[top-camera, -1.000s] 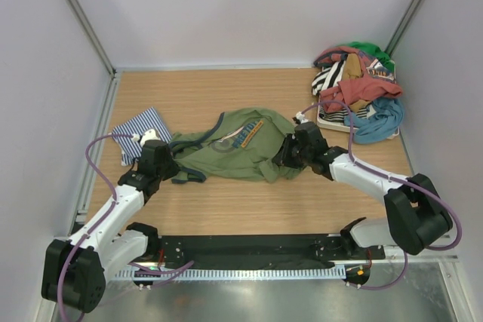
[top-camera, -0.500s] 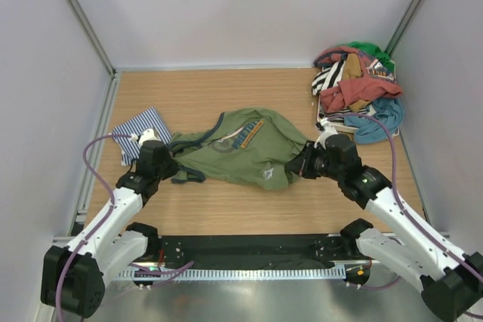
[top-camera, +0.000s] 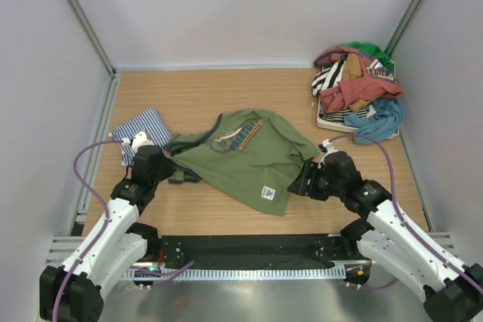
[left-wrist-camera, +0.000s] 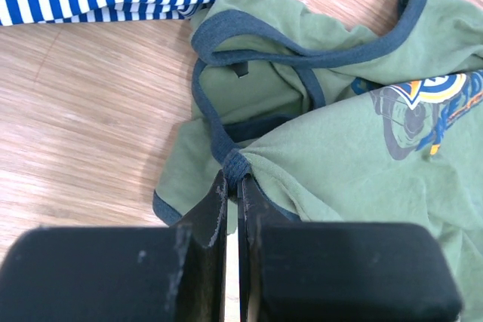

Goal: Fold and stack the tank tops

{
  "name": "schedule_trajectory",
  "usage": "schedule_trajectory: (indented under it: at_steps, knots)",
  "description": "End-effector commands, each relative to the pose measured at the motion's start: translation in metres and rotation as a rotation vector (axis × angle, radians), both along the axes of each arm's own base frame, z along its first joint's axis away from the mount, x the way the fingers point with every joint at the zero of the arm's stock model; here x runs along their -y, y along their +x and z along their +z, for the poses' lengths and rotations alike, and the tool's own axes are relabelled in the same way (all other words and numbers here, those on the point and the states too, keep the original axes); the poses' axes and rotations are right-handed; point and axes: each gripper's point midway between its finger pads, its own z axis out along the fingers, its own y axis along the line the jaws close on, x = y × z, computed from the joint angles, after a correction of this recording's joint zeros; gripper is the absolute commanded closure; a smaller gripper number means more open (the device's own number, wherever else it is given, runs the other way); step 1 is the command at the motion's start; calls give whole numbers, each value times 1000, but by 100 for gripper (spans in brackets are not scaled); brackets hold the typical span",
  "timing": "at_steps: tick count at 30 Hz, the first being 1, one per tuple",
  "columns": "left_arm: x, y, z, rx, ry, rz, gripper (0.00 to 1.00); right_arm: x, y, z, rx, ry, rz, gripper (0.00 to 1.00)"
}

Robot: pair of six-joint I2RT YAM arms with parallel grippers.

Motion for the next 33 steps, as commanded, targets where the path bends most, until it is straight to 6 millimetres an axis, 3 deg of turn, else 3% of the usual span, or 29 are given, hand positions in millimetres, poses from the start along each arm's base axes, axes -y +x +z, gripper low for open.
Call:
schedule_trajectory:
  at_steps: [1,10,26,33]
  knots:
    - [-11,3,-1,-3,26,54,100,-12,-7,-22,-60,28,48,40]
    - [-11,5,-3,-15,38,50,100,-30,-22,-70,-106,-191,146,46]
    - [-10,4,-2,-14,44,36,100,-54,-26,-82,-75,-311,182,43]
    - [-8,5,-2,-13,40,26,100,-58,-40,-99,-118,-343,214,47]
